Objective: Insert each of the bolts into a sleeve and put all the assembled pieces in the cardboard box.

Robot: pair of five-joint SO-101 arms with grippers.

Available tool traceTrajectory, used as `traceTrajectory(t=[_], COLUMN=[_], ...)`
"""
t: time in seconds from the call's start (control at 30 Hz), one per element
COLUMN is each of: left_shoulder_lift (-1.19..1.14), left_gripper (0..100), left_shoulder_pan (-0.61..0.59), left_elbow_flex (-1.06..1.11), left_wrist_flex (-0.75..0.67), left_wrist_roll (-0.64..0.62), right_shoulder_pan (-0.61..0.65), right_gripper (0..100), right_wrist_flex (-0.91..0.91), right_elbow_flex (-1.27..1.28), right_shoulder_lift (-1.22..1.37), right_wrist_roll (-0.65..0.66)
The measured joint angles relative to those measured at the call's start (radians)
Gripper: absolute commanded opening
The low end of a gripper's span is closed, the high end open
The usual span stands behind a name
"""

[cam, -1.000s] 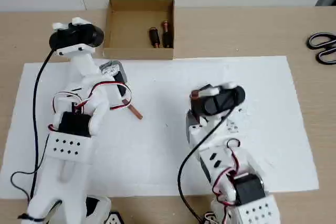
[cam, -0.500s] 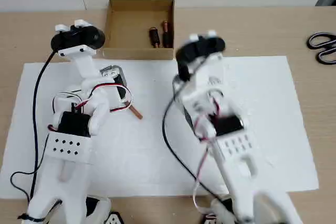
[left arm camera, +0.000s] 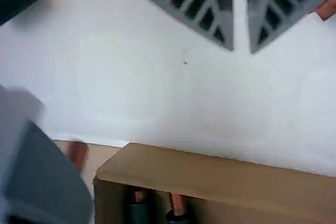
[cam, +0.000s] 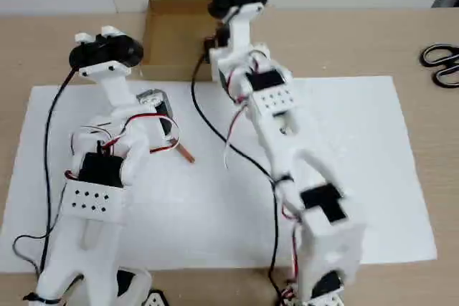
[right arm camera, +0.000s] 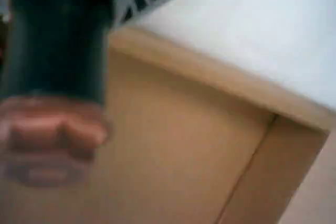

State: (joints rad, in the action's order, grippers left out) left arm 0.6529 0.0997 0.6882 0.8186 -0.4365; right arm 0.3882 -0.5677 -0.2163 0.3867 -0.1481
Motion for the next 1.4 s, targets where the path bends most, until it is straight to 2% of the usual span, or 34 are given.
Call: traceTrajectory(t=[0.5, 0.63, 0.8, 0.97, 1.03, 1.4], left_shoulder_lift=[0.000, 0.000, 0.000, 0.000, 0.000, 0.000], left_gripper=[1, 1, 1, 1, 1, 1], left_shoulder_pan=[0.000, 0.000, 0.000, 0.000, 0.000, 0.000], left_elbow_flex=[0.000, 0.000, 0.000, 0.000, 0.000, 0.000], left_wrist_flex=[0.000, 0.000, 0.000, 0.000, 0.000, 0.055], left_wrist_roll=[0.000, 0.000, 0.000, 0.000, 0.000, 0.000], right_shoulder_pan=[0.000, 0.000, 0.000, 0.002, 0.003, 0.003], right_gripper=[0.4, 0.4, 1.8, 17.2, 20.5, 20.6], right_wrist_flex=[0.000, 0.000, -0.040, -0.121, -0.138, -0.147], right_elbow_flex=[-0.830, -0.999, -1.120, -1.145, -1.152, -1.312], right_shoulder_lift=[0.755, 0.899, 0.968, 0.971, 0.971, 0.970], right_wrist_roll=[0.000, 0.058, 0.084, 0.089, 0.089, 0.089])
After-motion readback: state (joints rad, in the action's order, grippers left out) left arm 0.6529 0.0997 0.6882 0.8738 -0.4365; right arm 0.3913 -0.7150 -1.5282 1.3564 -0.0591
